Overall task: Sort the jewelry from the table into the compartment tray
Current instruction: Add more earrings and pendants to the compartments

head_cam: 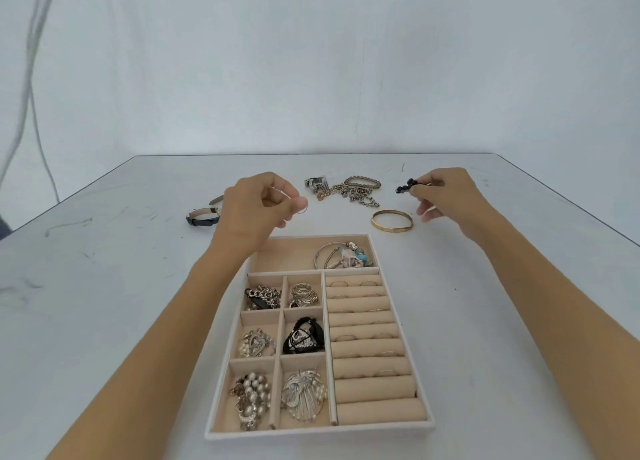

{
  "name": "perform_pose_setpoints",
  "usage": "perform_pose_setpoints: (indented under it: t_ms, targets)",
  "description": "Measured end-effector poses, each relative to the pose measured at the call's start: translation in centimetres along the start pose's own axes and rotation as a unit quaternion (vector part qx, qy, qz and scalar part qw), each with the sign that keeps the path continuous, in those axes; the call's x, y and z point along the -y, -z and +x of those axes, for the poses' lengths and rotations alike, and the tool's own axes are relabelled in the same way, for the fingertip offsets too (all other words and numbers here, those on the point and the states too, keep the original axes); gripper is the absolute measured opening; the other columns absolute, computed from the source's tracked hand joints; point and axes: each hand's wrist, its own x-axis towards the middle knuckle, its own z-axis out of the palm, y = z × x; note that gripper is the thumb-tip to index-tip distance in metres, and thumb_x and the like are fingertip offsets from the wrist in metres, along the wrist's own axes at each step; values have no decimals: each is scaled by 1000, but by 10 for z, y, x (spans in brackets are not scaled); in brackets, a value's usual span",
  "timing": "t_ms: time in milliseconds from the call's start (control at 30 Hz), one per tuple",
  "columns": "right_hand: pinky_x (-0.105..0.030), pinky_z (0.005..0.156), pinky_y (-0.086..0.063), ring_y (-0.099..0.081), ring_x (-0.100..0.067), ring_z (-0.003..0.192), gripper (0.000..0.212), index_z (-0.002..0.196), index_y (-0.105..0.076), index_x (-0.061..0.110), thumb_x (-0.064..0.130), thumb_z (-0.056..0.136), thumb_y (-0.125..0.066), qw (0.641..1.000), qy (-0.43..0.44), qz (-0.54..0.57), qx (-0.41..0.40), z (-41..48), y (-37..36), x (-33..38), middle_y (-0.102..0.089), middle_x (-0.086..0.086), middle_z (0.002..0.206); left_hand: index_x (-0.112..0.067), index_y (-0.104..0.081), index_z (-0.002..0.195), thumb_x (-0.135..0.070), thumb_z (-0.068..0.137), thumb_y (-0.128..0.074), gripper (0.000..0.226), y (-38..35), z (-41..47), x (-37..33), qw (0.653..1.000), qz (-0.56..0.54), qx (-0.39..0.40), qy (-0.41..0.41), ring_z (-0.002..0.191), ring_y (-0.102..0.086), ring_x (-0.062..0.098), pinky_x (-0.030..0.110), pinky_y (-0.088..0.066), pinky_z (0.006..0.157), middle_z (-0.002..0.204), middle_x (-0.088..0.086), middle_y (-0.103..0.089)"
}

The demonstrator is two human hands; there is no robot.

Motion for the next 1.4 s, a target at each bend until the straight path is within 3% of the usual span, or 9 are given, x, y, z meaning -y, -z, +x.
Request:
perform_pose_setpoints:
  t_ms: [133,467,667,800,900,1067,1167,1400]
  targets:
    - [-21,54,-54,-61,-19,61,14,96,-70,-2,4,84,-68,997,45,26,63,-19,1,20,-65,-12,78,-10,-67,86,-15,78,-76,13,5,-19,-8,998,-59,-9,-12,59,-60,13,23,-56,63,71,3,-67]
    - [-24,66,-58,-67,-21,70,15,98,-73,2,6,83,-70,975,116,82,169,-79,-17,63,-69,-18,84,-12,-68,83,-15,78,-76,10,10,-54,-11,994,-88,-43,-52,58,-57,10,21,-53,63,74,5,-67]
    - [-21,54,-53,-64,-16,54,15,95,-74,4,3,80,-73,977,112,26,182,-96,-37,73,-69,-1,64,-19,-68,83,-19,80,-75,8,18,-65,-5,990,-92,-100,-47,68,-59,10,28,-54,68,77,-1,-68]
    - [-22,50,-50,-64,-20,56,14,92,-74,4,3,79,-74,975,114,-6,191,-105,-48,80,-71,-13,77,-21,-67,83,-21,81,-74,7,24,-73,0,987,-91,-128,-46,68,-60,12,32,-53,70,76,-5,-67]
    - [-19,46,-47,-62,-12,49,12,91,-73,3,4,79,-74,965,132,-19,227,-115,-52,90,-70,-11,75,-18,-68,85,-21,81,-74,8,24,-77,1,985,-90,-139,-49,72,-62,15,27,-53,69,78,-3,-68]
    - [-19,48,-46,-64,-18,59,11,89,-74,6,7,78,-75,932,155,-69,321,-130,-55,102,-72,-15,76,-18,-67,84,-22,81,-74,8,25,-77,2,985,-96,-134,-53,73,-62,15,30,-53,69,79,-4,-67]
    - [-19,50,-47,-62,-16,58,12,91,-74,6,7,79,-74,909,155,-97,374,-137,-55,107,-72,-8,70,-19,-67,84,-22,81,-74,8,24,-77,2,986,-97,-125,-56,73,-62,14,34,-54,71,78,-6,-67]
    - [-18,50,-47,-58,-12,52,13,94,-73,4,5,81,-72,895,162,-98,404,-151,-69,114,-66,3,56,-16,-68,86,-20,81,-74,9,27,-77,3,983,-119,-136,-40,72,-61,12,35,-54,72,81,-1,-68]
